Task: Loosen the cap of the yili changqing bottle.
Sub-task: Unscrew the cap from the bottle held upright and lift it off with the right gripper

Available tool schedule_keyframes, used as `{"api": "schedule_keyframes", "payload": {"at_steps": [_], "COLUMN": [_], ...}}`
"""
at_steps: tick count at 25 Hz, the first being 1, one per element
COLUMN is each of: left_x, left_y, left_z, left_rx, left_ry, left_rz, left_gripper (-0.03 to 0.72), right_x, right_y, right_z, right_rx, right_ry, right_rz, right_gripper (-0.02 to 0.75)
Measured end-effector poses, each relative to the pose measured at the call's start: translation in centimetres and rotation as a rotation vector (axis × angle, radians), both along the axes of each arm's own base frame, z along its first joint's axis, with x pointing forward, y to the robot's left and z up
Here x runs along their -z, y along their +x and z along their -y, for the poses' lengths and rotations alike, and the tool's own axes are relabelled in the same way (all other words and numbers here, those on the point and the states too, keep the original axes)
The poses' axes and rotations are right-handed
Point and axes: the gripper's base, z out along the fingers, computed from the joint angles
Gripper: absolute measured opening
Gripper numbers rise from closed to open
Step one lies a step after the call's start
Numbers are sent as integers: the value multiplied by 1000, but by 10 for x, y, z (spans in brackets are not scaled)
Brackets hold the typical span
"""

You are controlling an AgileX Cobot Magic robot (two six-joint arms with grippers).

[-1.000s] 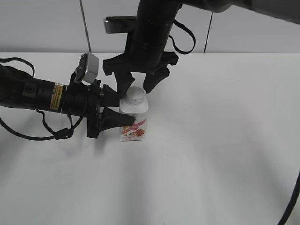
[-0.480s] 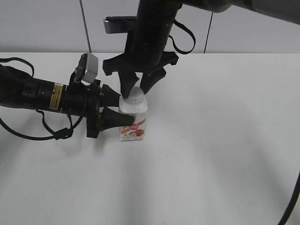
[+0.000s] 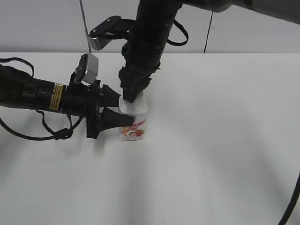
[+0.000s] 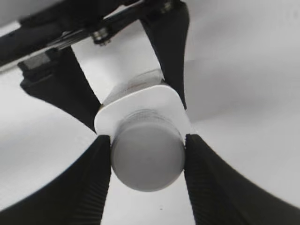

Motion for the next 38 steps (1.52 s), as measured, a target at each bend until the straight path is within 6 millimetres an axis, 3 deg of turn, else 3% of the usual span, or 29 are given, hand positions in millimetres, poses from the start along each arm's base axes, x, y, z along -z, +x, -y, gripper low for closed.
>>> {"api": "schedule_keyframes", "payload": {"at_steps": [4, 11, 15, 18, 21, 27, 30, 38], "left_x": [0, 0, 0, 0, 0, 0, 0, 0], "left_y": [0, 0, 0, 0, 0, 0, 0, 0], "left_z": [0, 0, 0, 0, 0, 0, 0, 0], "left_rx": [0, 1, 0, 1, 0, 0, 0, 0], "left_ry": [1, -7, -6, -5, -5, -5, -5, -6], "left_rz": [0, -3, -3, -3, -4, -4, -4, -5], "left_gripper": [398, 398, 397, 397, 397, 397, 397, 397], "right_x": [0, -5, -15, -23, -31, -33, -33, -23], "right_y": [0, 0, 0, -1, -2, 0, 0, 2], "right_z": [0, -1, -3, -2, 0, 4, 3, 1], "right_rx": [-197, -202, -132, -91, 64, 769, 873, 906], "right_ry": [-9, 5, 38, 49, 66, 90, 103, 88], "right_rz": [61, 64, 59, 58, 23, -167, -209, -233], "right_gripper": [385, 393, 552, 597, 576, 552, 550, 547]}}
